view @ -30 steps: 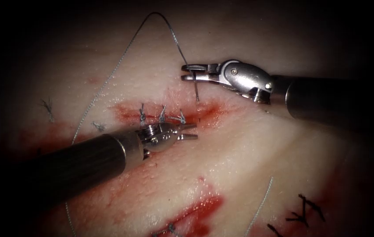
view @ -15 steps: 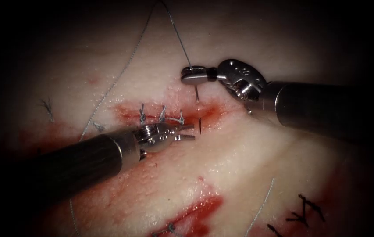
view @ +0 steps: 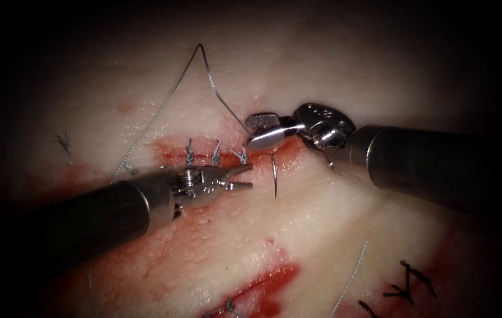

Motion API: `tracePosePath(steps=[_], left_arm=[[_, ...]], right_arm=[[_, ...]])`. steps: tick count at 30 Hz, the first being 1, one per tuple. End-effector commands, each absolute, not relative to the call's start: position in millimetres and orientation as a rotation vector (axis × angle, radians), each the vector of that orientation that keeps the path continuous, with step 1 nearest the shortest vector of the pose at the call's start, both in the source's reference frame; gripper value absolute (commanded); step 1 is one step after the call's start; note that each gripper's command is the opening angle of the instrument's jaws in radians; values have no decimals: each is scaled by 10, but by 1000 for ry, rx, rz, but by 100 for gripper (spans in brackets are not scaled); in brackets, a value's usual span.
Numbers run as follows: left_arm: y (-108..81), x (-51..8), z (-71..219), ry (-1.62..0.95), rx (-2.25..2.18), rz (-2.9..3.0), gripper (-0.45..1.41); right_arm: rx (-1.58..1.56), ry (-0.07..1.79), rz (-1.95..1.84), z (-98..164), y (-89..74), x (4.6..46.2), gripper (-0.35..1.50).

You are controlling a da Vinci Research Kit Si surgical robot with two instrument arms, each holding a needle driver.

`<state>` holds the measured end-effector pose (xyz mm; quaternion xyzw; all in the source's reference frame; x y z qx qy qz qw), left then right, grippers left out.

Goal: Wound Closure

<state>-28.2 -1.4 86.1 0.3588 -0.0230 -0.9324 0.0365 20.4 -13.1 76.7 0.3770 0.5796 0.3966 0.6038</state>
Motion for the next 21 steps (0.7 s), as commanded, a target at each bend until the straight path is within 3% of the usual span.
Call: tracePosePath(steps=[1,5,11,17,21], left_arm=[[-8,-289,865,-103,1117,-2822,42],[-9,-295,866,-217,1192,-2708,44],[-10,-300,866,-310,1239,-2596,69],[-6,-312,865,-400,1299,-2497,68],[-3,-315,866,-408,1303,-2478,69]], right_arm=[[867,1364,921,773,-119,208,125],[859,1392,945,773,-109,191,128],[825,1441,1027,767,-88,150,126],[779,1513,1120,763,-63,99,120],[756,1512,1129,764,-64,89,118]])
